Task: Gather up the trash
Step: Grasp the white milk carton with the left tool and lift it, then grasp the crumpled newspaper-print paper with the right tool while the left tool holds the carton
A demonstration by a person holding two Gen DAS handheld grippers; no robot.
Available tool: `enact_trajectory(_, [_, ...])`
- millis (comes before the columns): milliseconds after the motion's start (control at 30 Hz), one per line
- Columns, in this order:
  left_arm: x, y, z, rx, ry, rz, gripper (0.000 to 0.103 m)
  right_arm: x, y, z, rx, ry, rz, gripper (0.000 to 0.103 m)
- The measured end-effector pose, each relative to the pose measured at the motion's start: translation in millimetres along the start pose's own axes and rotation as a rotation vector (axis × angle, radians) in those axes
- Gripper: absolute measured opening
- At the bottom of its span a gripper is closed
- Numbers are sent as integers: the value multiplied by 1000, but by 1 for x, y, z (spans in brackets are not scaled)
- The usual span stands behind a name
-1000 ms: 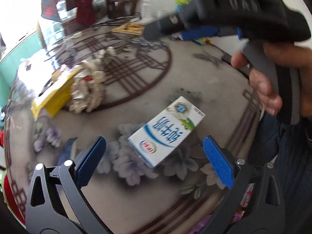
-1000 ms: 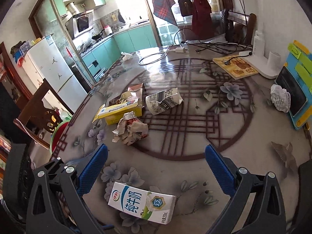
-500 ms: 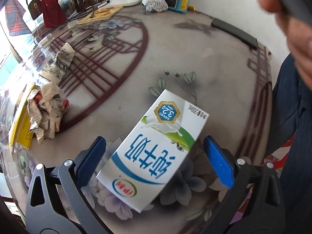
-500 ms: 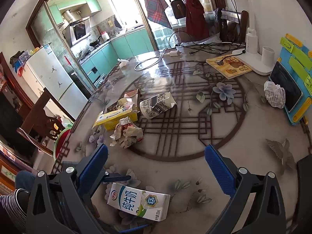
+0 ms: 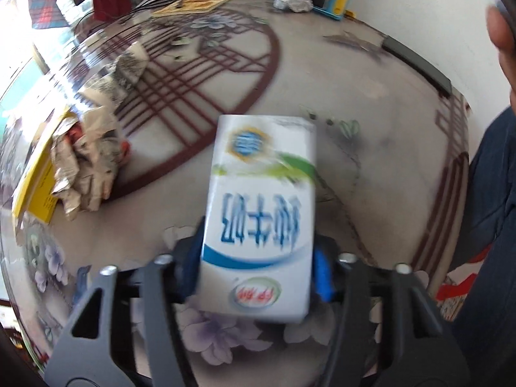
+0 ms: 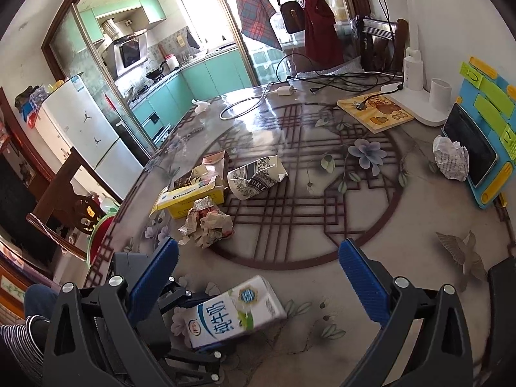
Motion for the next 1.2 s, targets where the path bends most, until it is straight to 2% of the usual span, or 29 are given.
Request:
enact_trajectory(133, [5, -4, 7, 26, 12, -6, 50, -3, -1, 5, 13, 0, 3, 97])
enact_trajectory(267, [21, -9, 17, 85, 28, -53, 50, -8, -3, 9, 28, -8, 13, 97])
enact_trajectory(533, [77, -38, 54, 168, 123, -132, 50, -30, -14, 29, 70, -9, 60, 97])
enact_trajectory(733, [126, -64, 84, 227, 176, -200, 50, -58, -20, 62, 125, 8, 98, 97])
enact_trajectory(933, [171, -87, 118, 300, 235, -309, 50, -91, -19, 98, 191, -10, 111, 96])
enact_trajectory(1067, [185, -104, 139, 381, 230, -368, 50, -113, -17, 110, 196, -34, 120, 96])
enact_trajectory(1200, [196, -114, 152, 416, 236, -398, 50, -135, -14, 115, 178, -63, 124, 96])
Point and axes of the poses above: each gripper's, at about its wrist camera, not at the fingertips, and x roughly against the way its jaws point, z to its left, y to its top, the point moved 6 cm from there along -x, roughly the way its jaws point, and after that the axes turned 9 degrees about -y, right-handed, at the moved point
